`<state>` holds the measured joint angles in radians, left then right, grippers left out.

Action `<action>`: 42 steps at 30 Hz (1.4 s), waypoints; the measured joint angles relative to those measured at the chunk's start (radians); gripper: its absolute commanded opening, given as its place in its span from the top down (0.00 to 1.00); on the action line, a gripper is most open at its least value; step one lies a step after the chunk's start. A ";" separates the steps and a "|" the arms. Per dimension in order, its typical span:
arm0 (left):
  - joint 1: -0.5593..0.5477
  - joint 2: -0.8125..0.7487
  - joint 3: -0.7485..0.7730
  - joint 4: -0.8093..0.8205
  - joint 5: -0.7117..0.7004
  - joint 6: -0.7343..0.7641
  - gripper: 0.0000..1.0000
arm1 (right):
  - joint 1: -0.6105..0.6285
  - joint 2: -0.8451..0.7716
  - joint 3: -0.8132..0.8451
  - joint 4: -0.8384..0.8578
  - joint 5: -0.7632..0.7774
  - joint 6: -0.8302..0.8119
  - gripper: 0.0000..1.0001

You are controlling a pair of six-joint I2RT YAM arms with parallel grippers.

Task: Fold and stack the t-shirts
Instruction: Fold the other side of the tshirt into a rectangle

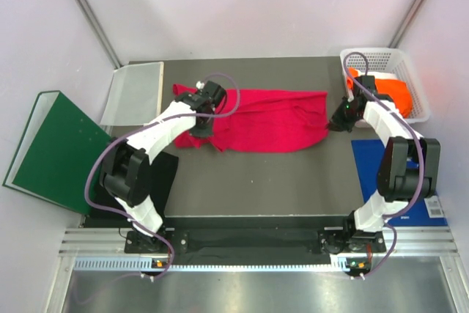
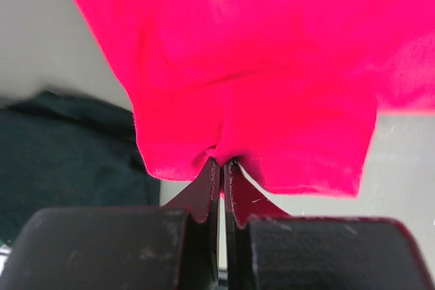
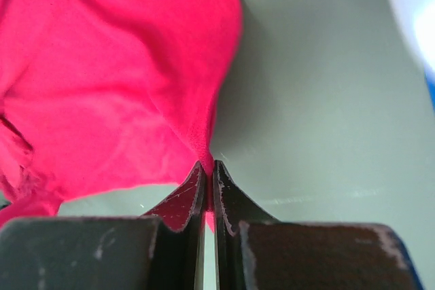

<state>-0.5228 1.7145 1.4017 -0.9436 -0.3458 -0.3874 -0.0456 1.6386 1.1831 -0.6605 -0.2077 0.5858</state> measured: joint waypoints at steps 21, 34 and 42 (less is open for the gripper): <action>0.240 0.374 0.548 0.053 0.027 0.048 1.00 | 0.000 0.508 0.542 -0.049 -0.008 -0.072 0.84; 0.264 0.492 0.732 0.057 0.089 0.062 1.00 | 0.019 0.538 0.636 -0.012 -0.024 -0.065 0.34; 0.353 0.663 0.888 0.067 0.150 0.016 0.01 | 0.015 0.498 0.623 -0.032 0.082 -0.064 0.28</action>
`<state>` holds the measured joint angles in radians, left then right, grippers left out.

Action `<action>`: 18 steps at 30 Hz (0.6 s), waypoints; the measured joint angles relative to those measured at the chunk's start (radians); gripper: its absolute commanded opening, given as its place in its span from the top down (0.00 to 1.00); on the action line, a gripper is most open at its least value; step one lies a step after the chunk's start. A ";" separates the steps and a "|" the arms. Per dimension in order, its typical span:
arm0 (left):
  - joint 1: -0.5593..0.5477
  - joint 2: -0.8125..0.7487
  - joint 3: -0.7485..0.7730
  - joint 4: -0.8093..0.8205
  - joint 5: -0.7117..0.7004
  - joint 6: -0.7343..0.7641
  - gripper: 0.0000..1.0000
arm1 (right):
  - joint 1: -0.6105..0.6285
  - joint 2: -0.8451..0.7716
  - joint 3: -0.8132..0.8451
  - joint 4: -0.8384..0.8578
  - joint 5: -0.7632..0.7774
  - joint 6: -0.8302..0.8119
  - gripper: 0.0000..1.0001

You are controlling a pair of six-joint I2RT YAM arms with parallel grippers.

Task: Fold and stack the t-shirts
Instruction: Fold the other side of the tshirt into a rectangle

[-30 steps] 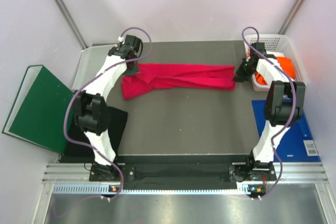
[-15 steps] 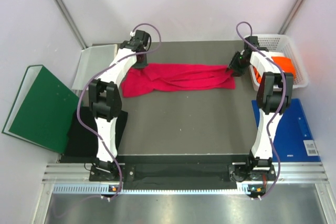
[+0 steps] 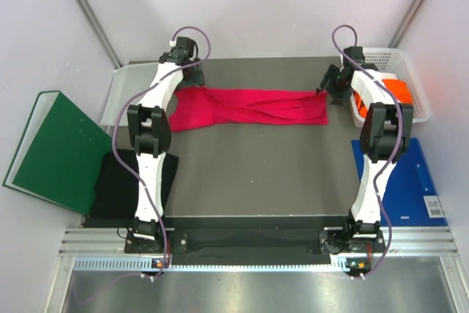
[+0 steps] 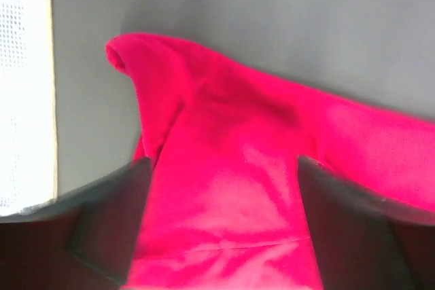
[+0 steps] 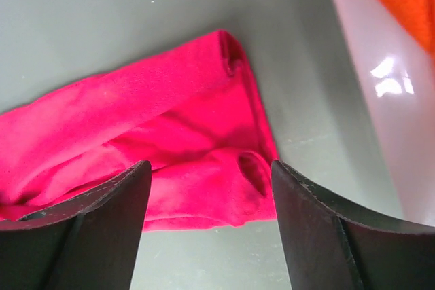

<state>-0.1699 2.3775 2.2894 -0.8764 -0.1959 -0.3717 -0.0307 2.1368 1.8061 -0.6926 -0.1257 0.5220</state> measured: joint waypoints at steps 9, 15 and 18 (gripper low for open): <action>0.043 0.019 -0.068 0.052 0.079 -0.022 0.01 | 0.002 -0.057 -0.046 -0.028 0.084 -0.029 0.24; 0.026 -0.096 -0.194 0.091 0.149 -0.019 0.01 | 0.002 -0.093 -0.094 -0.037 0.087 -0.060 0.26; 0.010 -0.150 -0.233 0.111 0.162 -0.015 0.01 | 0.002 -0.115 -0.137 -0.039 0.076 -0.070 0.32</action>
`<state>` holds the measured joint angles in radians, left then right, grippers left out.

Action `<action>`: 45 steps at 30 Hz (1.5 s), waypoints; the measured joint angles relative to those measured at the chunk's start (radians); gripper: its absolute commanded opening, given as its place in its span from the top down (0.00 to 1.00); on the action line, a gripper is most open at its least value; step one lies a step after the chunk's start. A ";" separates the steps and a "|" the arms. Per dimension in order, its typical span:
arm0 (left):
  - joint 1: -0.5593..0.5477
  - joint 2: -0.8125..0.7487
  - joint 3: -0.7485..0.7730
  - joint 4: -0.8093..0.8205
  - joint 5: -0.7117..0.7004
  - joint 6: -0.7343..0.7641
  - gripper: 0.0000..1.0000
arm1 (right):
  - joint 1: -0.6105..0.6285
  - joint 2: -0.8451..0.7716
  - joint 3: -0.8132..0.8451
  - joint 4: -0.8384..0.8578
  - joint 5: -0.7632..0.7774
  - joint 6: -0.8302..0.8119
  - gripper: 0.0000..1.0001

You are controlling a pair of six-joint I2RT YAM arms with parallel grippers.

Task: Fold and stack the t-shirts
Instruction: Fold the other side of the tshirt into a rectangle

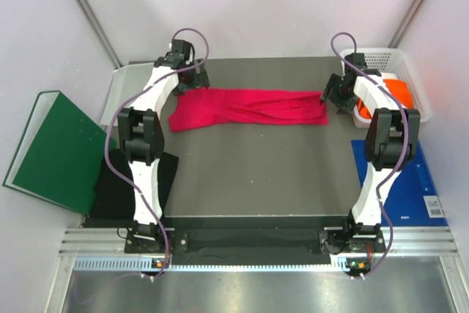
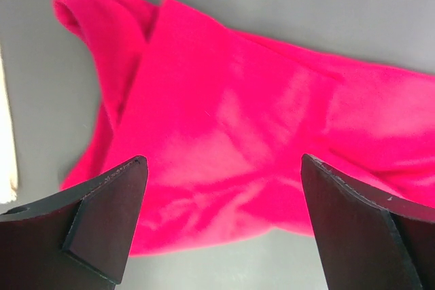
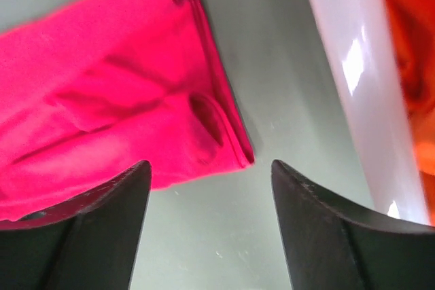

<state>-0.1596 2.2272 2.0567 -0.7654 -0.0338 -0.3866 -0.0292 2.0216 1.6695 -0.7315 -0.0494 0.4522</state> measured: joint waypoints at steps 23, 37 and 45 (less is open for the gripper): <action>-0.085 -0.008 -0.246 -0.008 0.041 -0.008 0.01 | -0.001 0.046 -0.107 0.118 -0.155 0.019 0.97; -0.097 -0.035 -0.319 0.060 -0.020 -0.027 0.01 | 0.005 0.061 -0.055 0.132 -0.172 0.030 1.00; -0.101 -0.073 -0.391 0.127 -0.039 -0.027 0.01 | 0.002 0.028 0.006 0.071 -0.185 0.023 1.00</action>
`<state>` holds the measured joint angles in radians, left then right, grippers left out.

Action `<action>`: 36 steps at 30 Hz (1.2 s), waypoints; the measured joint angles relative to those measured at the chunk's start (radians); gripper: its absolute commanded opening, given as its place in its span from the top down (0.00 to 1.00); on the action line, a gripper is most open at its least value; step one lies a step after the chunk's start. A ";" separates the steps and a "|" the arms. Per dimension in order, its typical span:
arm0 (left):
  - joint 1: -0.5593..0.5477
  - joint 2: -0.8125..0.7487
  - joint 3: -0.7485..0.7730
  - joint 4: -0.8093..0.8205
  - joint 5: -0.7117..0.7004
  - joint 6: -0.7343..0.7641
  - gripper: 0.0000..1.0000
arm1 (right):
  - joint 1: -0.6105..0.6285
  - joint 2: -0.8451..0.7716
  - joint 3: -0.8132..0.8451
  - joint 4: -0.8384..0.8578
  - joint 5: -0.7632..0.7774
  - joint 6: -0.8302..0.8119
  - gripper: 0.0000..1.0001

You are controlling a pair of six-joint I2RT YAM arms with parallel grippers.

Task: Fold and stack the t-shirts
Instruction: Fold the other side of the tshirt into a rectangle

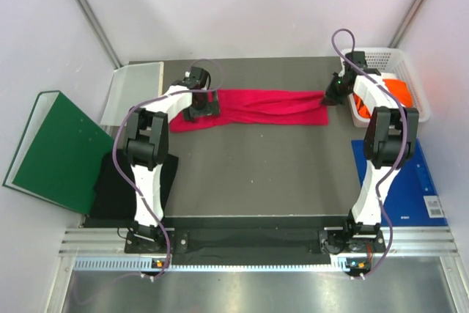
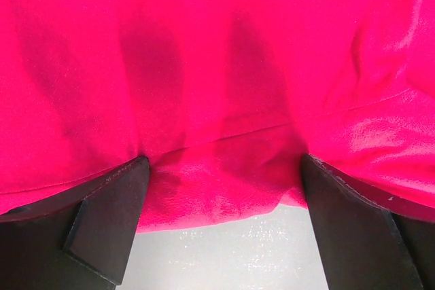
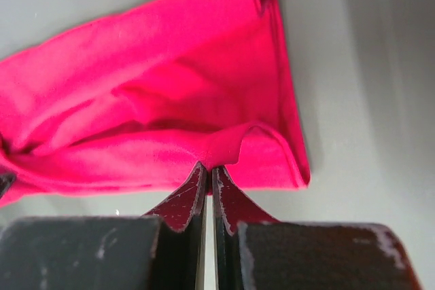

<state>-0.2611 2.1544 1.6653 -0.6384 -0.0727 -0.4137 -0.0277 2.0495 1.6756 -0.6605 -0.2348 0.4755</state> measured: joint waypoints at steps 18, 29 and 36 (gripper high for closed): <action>-0.003 -0.037 -0.067 0.042 -0.032 -0.003 0.01 | -0.002 -0.286 -0.314 -0.275 -0.045 -0.091 1.00; -0.004 -0.040 -0.073 0.031 -0.049 -0.002 0.01 | -0.002 -0.240 -0.304 -0.292 -0.032 -0.116 1.00; -0.003 -0.037 -0.063 -0.009 -0.066 0.001 0.01 | -0.002 -0.049 -0.058 -0.259 -0.011 -0.113 1.00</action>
<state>-0.2646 2.1170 1.6024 -0.6472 -0.1390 -0.4129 -0.0292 2.0006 1.6176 -0.9199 -0.2459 0.3626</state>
